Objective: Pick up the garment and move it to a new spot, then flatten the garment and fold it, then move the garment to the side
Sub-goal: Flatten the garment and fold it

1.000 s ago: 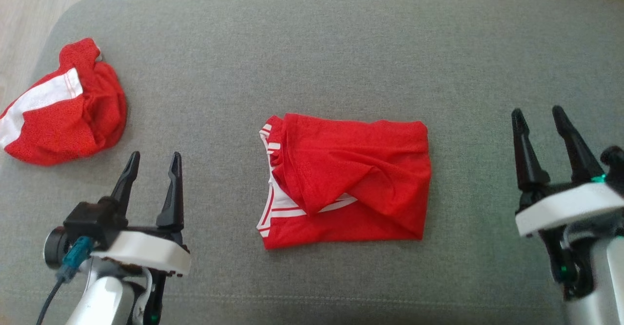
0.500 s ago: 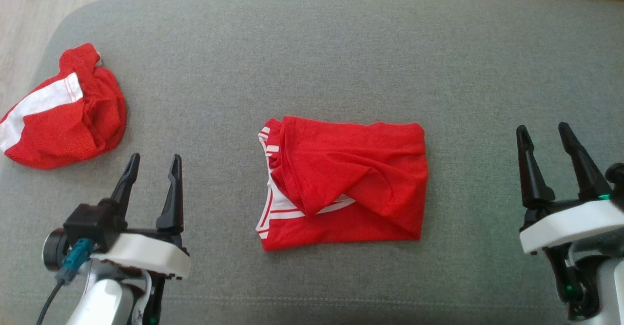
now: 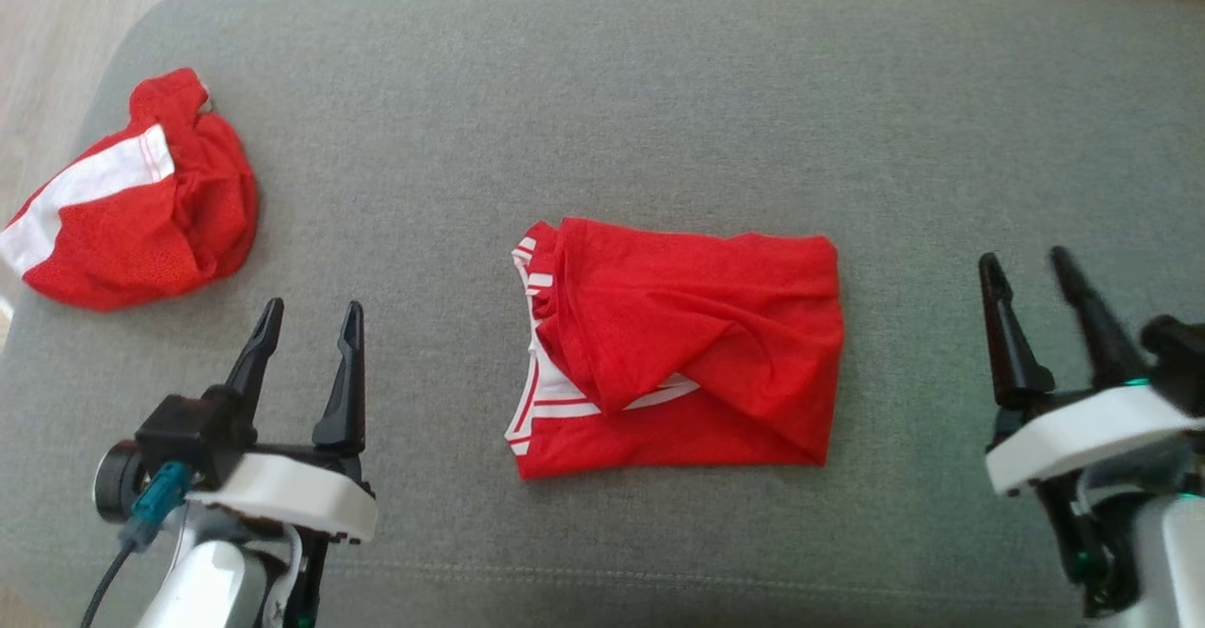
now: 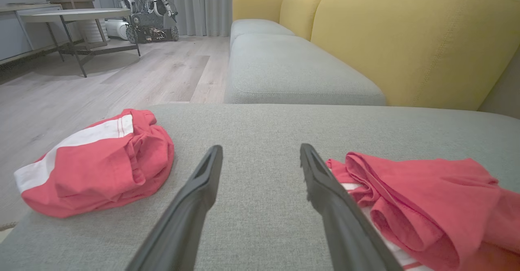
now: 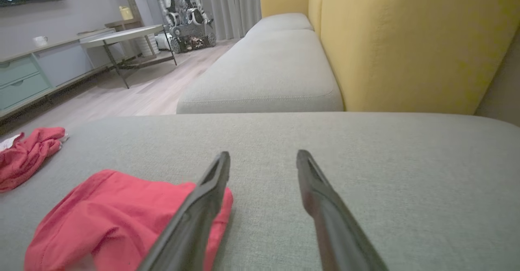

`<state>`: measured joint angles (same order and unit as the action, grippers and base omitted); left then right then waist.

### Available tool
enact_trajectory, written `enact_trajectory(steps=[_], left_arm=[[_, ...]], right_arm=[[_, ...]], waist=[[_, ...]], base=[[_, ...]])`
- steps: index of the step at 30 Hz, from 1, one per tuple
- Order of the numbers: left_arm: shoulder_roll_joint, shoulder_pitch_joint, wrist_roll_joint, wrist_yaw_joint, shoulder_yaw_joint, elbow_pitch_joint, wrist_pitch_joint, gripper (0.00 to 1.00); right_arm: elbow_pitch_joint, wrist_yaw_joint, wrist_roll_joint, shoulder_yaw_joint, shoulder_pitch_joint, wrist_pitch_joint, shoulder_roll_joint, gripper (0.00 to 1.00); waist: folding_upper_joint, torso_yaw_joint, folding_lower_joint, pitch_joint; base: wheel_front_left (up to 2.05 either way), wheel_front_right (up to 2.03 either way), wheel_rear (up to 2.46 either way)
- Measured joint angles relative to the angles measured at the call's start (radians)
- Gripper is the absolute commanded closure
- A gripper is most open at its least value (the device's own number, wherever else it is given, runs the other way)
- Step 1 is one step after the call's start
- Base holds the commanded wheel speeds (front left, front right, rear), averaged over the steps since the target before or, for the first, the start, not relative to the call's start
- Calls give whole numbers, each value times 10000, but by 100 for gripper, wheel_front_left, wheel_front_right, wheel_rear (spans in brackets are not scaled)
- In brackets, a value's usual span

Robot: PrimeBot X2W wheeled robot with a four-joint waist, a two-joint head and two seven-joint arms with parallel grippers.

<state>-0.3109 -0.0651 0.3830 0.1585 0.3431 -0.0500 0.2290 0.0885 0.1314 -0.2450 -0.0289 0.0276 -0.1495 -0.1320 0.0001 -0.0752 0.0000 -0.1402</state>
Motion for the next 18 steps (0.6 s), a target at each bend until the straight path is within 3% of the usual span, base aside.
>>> enact_trajectory(steps=[1, 7, 18], left_arm=[[0, -12, 2, -4, 12, -2, 0, 0], [13, -172, 29, -17, 88, -46, 2, 0], [209, -715, 29, -265, 232, -366, 107, 0]], right_arm=[[-144, 0, 0, 123, 57, 0, -35, 100], [-1166, 0, -184, 1198, 612, 257, -40, 100], [-4326, 0, -1034, 4002, 2138, 901, -59, 100]], waist=[[0, -33, 0, -32], [0, -258, 0, -218], [0, -809, 0, -707]], base=[[0, 0, 0], [0, 0, 0], [0, 0, 0]])
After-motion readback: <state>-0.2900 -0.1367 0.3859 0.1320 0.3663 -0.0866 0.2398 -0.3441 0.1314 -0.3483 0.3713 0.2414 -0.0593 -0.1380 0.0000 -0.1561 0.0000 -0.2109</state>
